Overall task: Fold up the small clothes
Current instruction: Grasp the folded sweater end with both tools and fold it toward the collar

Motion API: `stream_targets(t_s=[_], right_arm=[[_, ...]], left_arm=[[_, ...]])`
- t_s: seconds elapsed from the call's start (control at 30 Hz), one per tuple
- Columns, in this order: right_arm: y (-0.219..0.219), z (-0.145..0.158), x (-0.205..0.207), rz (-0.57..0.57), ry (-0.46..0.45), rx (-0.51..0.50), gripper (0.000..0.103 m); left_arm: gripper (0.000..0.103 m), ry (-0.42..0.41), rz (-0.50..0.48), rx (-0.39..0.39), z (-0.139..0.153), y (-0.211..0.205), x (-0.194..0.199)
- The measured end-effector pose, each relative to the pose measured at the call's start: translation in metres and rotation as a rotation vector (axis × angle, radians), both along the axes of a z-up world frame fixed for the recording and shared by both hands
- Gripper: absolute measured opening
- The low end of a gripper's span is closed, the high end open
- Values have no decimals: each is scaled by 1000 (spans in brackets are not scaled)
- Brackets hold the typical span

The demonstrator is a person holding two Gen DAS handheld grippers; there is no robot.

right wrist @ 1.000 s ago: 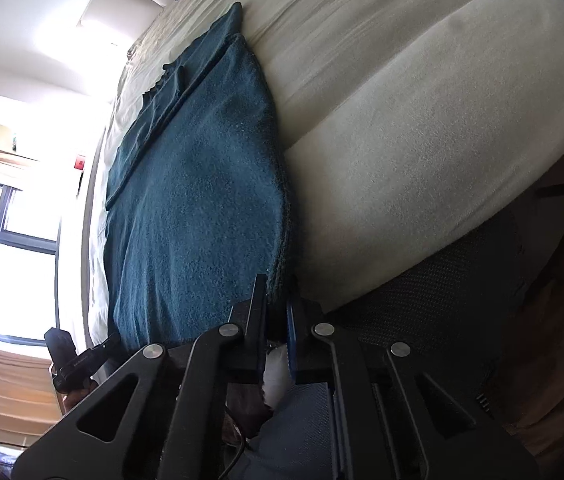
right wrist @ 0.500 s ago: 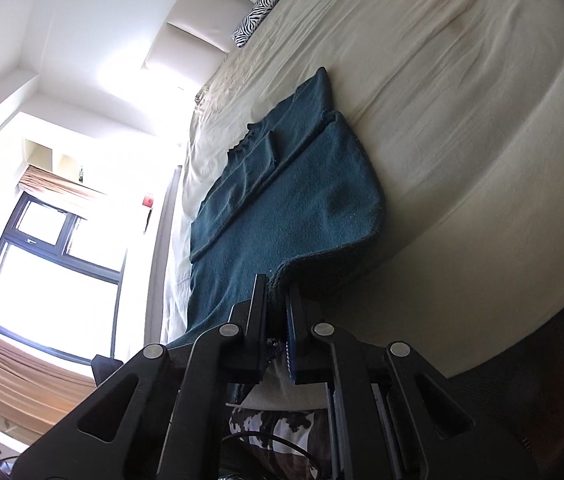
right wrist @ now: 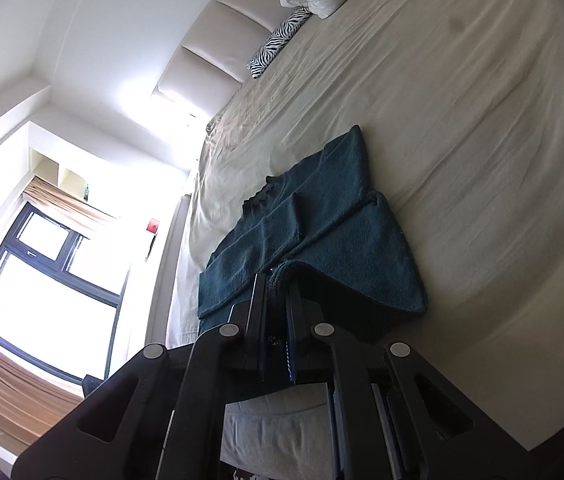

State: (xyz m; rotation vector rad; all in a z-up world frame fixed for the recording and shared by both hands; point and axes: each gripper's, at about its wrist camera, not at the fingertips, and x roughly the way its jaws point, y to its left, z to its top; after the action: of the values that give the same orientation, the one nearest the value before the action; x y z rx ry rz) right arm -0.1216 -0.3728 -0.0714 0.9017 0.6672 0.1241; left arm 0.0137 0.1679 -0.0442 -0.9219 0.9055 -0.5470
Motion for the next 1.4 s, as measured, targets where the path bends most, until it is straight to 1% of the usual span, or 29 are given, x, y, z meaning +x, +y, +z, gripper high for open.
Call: stream_targets(t_s=[0.13, 0.3, 0.5, 0.57, 0.77, 1.03, 1.4], right_arm=[[-2, 4, 30, -16, -9, -21, 7], [-2, 3, 74, -21, -16, -37, 7], [-7, -9, 126, -49, -2, -44, 7], [-10, -14, 143, -60, 4, -48, 7], [-13, -27, 196, -70, 38, -106, 7], [-16, -46, 254, -79, 74, -118, 7], [-23, -81, 325, -90, 143, -128, 7]], left_arm=[[6, -13, 10, -5, 4, -5, 27], [6, -19, 32, -24, 2, -9, 64], [6, 14, 60, -61, -11, -13, 110], [6, 20, 64, -54, -14, -17, 126], [6, 34, 73, -34, -21, -27, 171], [6, 74, 103, -22, -38, -29, 220], [6, 136, 138, 7, -74, -27, 267]])
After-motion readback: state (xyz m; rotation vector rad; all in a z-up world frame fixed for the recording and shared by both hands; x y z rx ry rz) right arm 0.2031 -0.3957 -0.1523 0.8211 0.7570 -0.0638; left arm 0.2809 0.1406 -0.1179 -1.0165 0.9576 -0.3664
